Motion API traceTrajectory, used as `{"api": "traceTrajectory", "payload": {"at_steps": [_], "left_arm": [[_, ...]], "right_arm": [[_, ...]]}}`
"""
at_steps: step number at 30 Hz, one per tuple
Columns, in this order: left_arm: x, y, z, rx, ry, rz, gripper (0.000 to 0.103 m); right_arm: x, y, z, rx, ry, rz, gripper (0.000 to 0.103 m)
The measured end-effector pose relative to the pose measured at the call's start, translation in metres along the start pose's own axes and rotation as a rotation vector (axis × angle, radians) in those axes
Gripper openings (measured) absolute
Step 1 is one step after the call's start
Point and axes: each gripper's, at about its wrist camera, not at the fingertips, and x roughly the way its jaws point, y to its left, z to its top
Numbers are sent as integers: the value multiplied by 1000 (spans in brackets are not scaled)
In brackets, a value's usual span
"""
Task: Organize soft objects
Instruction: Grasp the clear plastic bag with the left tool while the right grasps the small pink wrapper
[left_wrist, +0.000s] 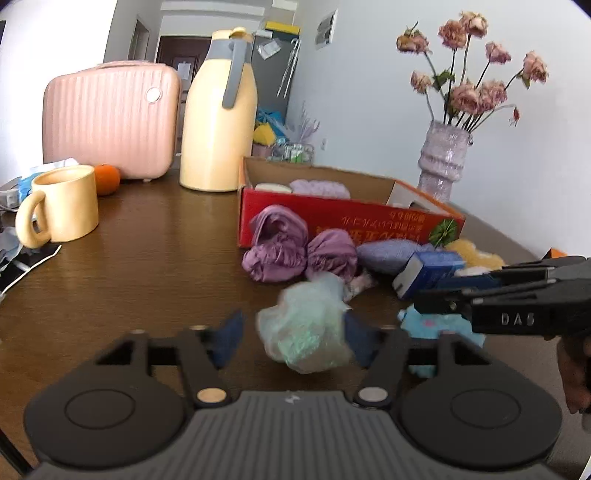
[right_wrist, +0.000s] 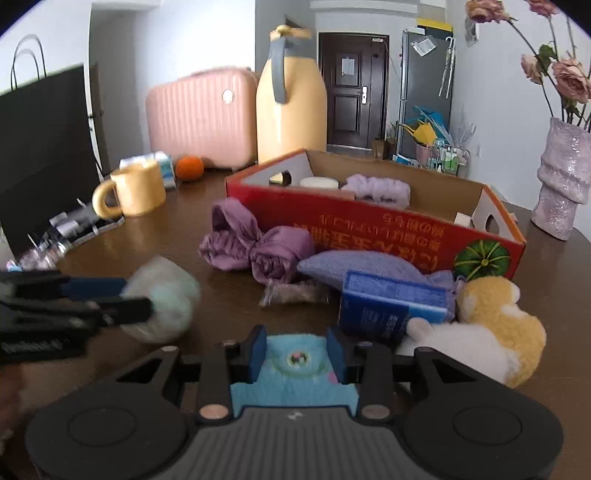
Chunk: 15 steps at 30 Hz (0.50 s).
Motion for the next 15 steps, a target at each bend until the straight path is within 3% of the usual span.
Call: {"api": "traceTrajectory", "payload": {"at_steps": [3, 5, 6, 10, 15], "left_arm": [[13, -5, 4, 24, 8, -15, 85], [27, -5, 9, 15, 50, -5, 85], [32, -3, 10, -5, 66, -15, 82], [40, 5, 8, -56, 106, -52, 53], [35, 19, 10, -135, 64, -66, 40]], "right_arm": [[-2, 0, 12, 7, -41, 23, 43], [14, 4, 21, -27, -39, 5, 43], [25, 7, 25, -40, -22, -12, 43], [58, 12, 33, -52, 33, -23, 44], [77, 17, 35, -80, 56, -54, 53]]}}
